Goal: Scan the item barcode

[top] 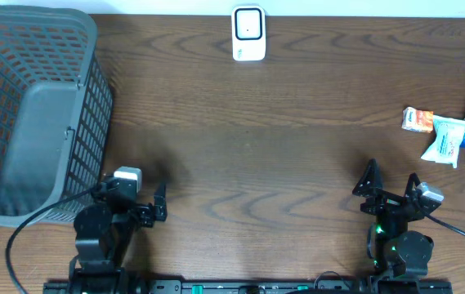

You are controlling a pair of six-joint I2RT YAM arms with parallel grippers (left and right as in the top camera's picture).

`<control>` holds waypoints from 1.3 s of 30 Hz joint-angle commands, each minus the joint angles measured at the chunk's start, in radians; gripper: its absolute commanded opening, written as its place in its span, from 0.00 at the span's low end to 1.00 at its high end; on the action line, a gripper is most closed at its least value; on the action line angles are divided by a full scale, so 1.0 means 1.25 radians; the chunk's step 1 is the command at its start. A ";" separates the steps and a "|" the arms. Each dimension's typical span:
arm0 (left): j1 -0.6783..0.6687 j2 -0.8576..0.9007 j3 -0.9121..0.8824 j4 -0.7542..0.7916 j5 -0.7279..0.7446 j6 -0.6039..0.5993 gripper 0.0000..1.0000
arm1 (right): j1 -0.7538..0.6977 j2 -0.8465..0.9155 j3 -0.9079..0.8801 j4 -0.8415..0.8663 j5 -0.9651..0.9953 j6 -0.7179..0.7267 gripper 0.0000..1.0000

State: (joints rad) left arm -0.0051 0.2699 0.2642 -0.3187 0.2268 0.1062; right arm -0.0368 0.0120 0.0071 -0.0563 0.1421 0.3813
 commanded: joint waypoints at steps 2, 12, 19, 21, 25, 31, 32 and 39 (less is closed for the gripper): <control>-0.004 -0.065 -0.056 0.102 -0.007 0.025 0.98 | 0.005 -0.005 -0.001 -0.003 -0.004 -0.013 0.99; -0.022 -0.152 -0.208 0.304 -0.009 0.042 0.98 | 0.005 -0.005 -0.001 -0.003 -0.004 -0.013 0.99; -0.022 -0.196 -0.208 0.213 -0.017 0.053 0.98 | 0.005 -0.005 -0.001 -0.003 -0.004 -0.013 0.99; -0.022 -0.199 -0.208 0.212 -0.017 0.052 0.98 | 0.005 -0.005 -0.001 -0.003 -0.004 -0.013 0.99; -0.022 -0.201 -0.208 0.212 -0.018 0.052 0.98 | 0.005 -0.005 -0.001 -0.003 -0.004 -0.013 0.99; -0.022 -0.215 -0.208 0.210 -0.032 0.034 0.98 | 0.005 -0.005 -0.001 -0.003 -0.004 -0.013 0.99; -0.022 -0.215 -0.208 0.210 -0.038 0.016 0.98 | 0.005 -0.005 -0.001 -0.003 -0.004 -0.013 0.99; -0.022 -0.215 -0.208 0.207 -0.092 -0.066 0.98 | 0.005 -0.005 -0.001 -0.003 -0.004 -0.013 0.99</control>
State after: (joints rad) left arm -0.0292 0.0128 0.0204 -0.0231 0.1390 0.0624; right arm -0.0368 0.0120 0.0071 -0.0566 0.1413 0.3813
